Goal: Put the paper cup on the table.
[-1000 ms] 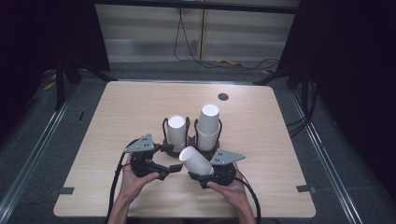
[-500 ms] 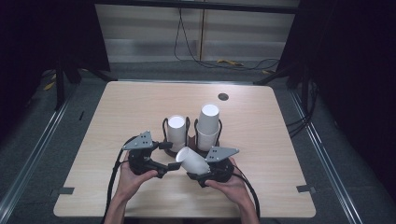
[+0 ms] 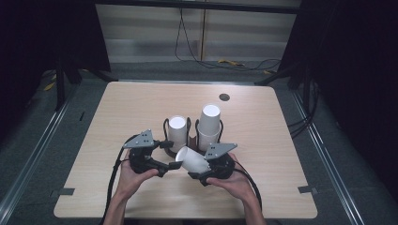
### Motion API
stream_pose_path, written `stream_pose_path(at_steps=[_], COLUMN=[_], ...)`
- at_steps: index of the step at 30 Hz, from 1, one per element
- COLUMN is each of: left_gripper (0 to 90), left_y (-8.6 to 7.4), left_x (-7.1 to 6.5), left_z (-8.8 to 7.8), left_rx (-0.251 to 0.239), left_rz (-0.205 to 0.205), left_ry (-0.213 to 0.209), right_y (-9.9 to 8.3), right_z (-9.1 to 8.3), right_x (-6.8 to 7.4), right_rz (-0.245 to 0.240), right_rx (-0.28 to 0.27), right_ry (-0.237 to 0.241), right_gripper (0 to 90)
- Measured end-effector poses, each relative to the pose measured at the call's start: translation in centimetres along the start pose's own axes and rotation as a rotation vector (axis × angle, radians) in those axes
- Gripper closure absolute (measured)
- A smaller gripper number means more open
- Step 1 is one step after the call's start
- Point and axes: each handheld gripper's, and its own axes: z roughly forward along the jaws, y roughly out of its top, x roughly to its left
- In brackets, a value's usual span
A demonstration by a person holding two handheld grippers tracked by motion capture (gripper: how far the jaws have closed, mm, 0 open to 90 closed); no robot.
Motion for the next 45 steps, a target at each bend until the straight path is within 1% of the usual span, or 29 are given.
stream_pose_path(at_steps=[1,4,5,7,8,9,10,11,12,13,14,16,19,22,23,25,28,29,30,31,32,33,35,36,38,39,40,42,45], left_gripper=[16.6,16.6,17.0,17.8,17.8,17.8,17.8,17.8,17.8,17.8,17.8,17.8,17.8,17.8,17.6,17.0,16.3,16.3,16.5,18.6,19.6,18.6,18.4,19.0,20.4,20.4,20.7,24.2,23.6], left_y=[0.1,0.2,0.2,0.2,0.3,0.3,0.3,0.3,0.3,0.3,0.3,0.2,0.2,0.2,0.1,0.1,0.0,0.0,0.0,-0.1,-0.1,-0.1,-0.2,-0.2,-0.2,-0.2,-0.2,-0.2,-0.2], left_x=[0.0,-0.1,-0.1,-0.1,-0.1,0.0,0.0,0.0,0.0,0.0,0.0,0.0,-0.1,-0.1,-0.1,0.0,0.1,0.2,0.2,0.2,0.2,0.1,0.1,0.1,0.2,0.2,0.3,0.3,0.2], left_z=[0.1,0.2,0.1,0.0,0.0,0.0,0.0,0.0,0.0,0.1,0.1,0.3,0.4,0.4,0.5,0.5,0.7,0.7,0.7,0.8,0.8,0.9,1.0,1.1,1.1,1.2,1.2,1.2,1.3], left_rx=[0.013,0.023,0.037,0.043,0.045,0.054,0.057,0.069,0.069,0.086,0.086,0.099,0.1,0.106,0.108,0.115,0.121,0.136,0.136,0.145,0.145,0.161,0.158,0.162,0.171,0.182,0.187,0.201,0.212], left_rz=[0.002,0.014,0.025,0.029,0.03,0.036,0.038,0.043,0.043,0.053,0.053,0.053,0.053,0.06,0.057,0.061,0.064,0.068,0.068,0.075,0.075,0.076,0.074,0.078,0.086,0.083,0.089,0.096,0.098], left_ry=[0.0,0.004,-0.002,0.0,-0.005,-0.004,-0.001,-0.009,-0.009,-0.016,-0.016,-0.015,-0.019,-0.021,-0.021,-0.017,-0.028,-0.028,-0.028,-0.032,-0.032,-0.026,-0.028,-0.032,-0.03,-0.025,-0.029,-0.035,-0.035], right_y=[0.2,0.5,0.5,0.6,0.6,0.7,0.7,0.8,0.8,0.8,0.8,1.0,1.4,1.5,1.7,1.9,2.3,2.4,2.4,2.5,2.5,2.5,2.5,2.5,2.5,2.4,2.4,2.5,2.7], right_z=[-0.1,0.0,0.1,0.2,0.3,0.4,0.4,0.6,0.6,0.6,0.6,0.6,0.7,0.7,0.8,0.9,1.0,1.0,1.0,1.2,1.2,1.3,1.4,1.4,1.6,1.6,1.7,1.7,1.7], right_x=[-0.1,-0.2,-0.3,-0.2,-0.2,-0.2,-0.2,-0.2,-0.2,-0.2,-0.2,-0.4,-0.4,-0.5,-0.6,-0.6,-0.6,-0.6,-0.6,-0.6,-0.6,-0.6,-0.7,-0.7,-0.8,-0.8,-0.8,-0.8,-0.8], right_rz=[-0.012,-0.019,-0.022,-0.021,-0.027,-0.037,-0.037,-0.049,-0.052,-0.048,-0.048,-0.061,-0.077,-0.075,-0.089,-0.094,-0.106,-0.105,-0.105,-0.112,-0.112,-0.115,-0.116,-0.116,-0.115,-0.113,-0.113,-0.112,-0.13], right_rx=[0.015,0.03,0.033,0.041,0.049,0.069,0.069,0.085,0.09,0.097,0.097,0.117,0.141,0.147,0.167,0.192,0.2,0.214,0.214,0.231,0.231,0.236,0.236,0.238,0.25,0.253,0.266,0.287,0.295], right_ry=[0.007,0.007,0.01,0.009,0.012,0.017,0.017,0.018,0.012,0.012,0.012,0.018,0.026,0.034,0.028,0.031,0.042,0.047,0.047,0.044,0.044,0.051,0.052,0.059,0.059,0.062,0.066,0.059,0.059], right_gripper=[25.3,25.5,25.5,25.6,25.6,25.7,25.7,25.7,25.7,25.7,25.7,25.8,25.9,25.9,25.9,26.0,26.0,26.0,26.0,26.0,26.0,26.0,26.0,26.0,26.0,26.0,26.0,26.0,26.0])
